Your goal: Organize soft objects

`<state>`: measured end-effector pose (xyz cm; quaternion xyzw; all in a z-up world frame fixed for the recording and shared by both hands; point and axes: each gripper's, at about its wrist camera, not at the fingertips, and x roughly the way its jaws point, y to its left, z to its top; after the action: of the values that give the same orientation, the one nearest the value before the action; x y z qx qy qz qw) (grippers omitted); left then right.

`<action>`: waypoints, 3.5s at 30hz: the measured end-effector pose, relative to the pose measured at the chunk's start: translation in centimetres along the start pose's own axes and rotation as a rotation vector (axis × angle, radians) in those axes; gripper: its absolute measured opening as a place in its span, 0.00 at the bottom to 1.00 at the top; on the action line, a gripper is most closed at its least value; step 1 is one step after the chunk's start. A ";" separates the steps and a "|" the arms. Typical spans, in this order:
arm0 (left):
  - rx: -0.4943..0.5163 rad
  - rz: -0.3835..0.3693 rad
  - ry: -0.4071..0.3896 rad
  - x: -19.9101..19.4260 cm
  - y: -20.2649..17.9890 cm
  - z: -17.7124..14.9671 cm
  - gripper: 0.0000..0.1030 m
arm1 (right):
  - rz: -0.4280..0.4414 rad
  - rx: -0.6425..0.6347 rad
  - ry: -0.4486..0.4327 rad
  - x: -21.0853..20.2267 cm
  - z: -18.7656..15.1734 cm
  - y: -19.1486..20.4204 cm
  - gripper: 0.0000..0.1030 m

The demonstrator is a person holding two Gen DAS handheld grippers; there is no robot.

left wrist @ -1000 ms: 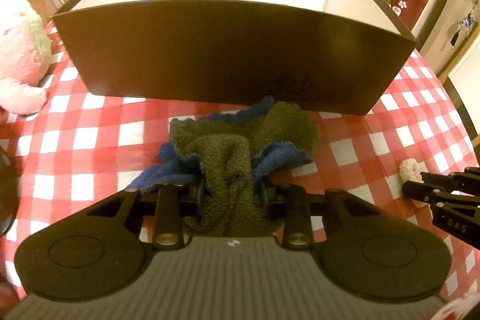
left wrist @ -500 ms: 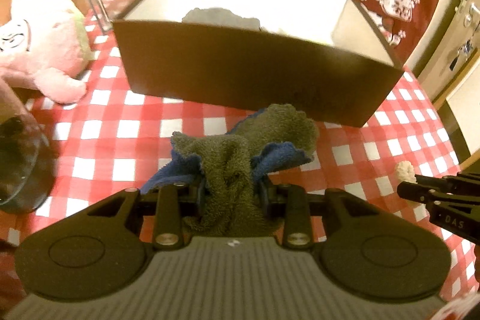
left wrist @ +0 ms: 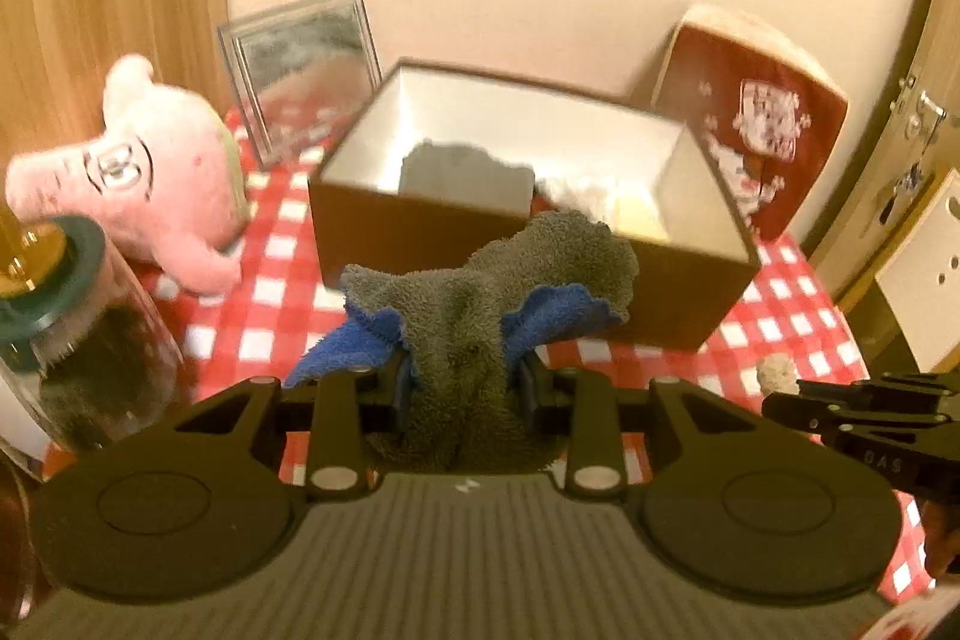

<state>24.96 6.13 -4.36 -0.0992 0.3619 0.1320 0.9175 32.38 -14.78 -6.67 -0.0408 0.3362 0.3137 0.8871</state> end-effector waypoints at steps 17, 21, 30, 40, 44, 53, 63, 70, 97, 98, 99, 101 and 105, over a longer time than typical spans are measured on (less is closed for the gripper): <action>0.079 -0.033 -0.151 1.9 -1.2 8.9 0.30 | 0.063 -0.010 -0.147 1.2 10.1 1.3 0.21; 0.092 -0.043 -0.148 4.0 -1.2 11.1 0.30 | 0.052 -0.004 -0.166 2.6 12.6 0.8 0.21; 0.096 -0.040 -0.090 10.7 -0.6 14.6 0.30 | 0.028 0.033 -0.174 6.5 16.7 -1.4 0.21; 0.140 -0.040 -0.040 17.7 -0.2 16.8 0.44 | -0.027 0.071 -0.134 10.8 18.5 -4.2 0.21; 0.172 -0.024 -0.016 19.8 -0.4 16.6 0.47 | -0.058 0.088 -0.120 11.6 18.6 -5.7 0.21; 0.172 -0.034 0.030 21.0 -0.4 16.6 0.54 | -0.110 0.115 -0.095 12.4 18.5 -8.4 0.21; 0.193 -0.008 0.036 20.8 -0.6 16.6 0.54 | -0.099 0.121 -0.086 14.2 19.2 -9.1 0.21; 0.207 0.005 0.035 20.4 -0.6 16.6 0.56 | -0.083 0.137 -0.158 14.2 20.4 -8.9 0.60; 0.178 0.007 -0.017 11.6 -1.8 13.5 0.68 | -0.034 0.157 -0.145 6.5 14.0 -7.2 0.67; 0.175 0.011 -0.022 10.8 -2.0 13.1 0.70 | -0.030 0.158 -0.145 5.9 13.4 -6.9 0.67; 0.173 0.015 -0.028 10.0 -2.2 12.6 0.71 | -0.025 0.158 -0.143 5.3 12.9 -6.7 0.67; 0.170 0.023 -0.039 8.3 -2.6 11.8 0.71 | -0.014 0.157 -0.141 4.0 11.7 -6.2 0.68; 0.151 0.025 -0.058 4.8 -3.5 10.1 0.72 | 0.007 0.161 -0.147 1.4 9.8 -5.3 0.68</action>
<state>35.89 6.44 -0.07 -0.0215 0.3451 0.1185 0.9308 41.86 -15.46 -0.78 0.0548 0.2945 0.2907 0.9087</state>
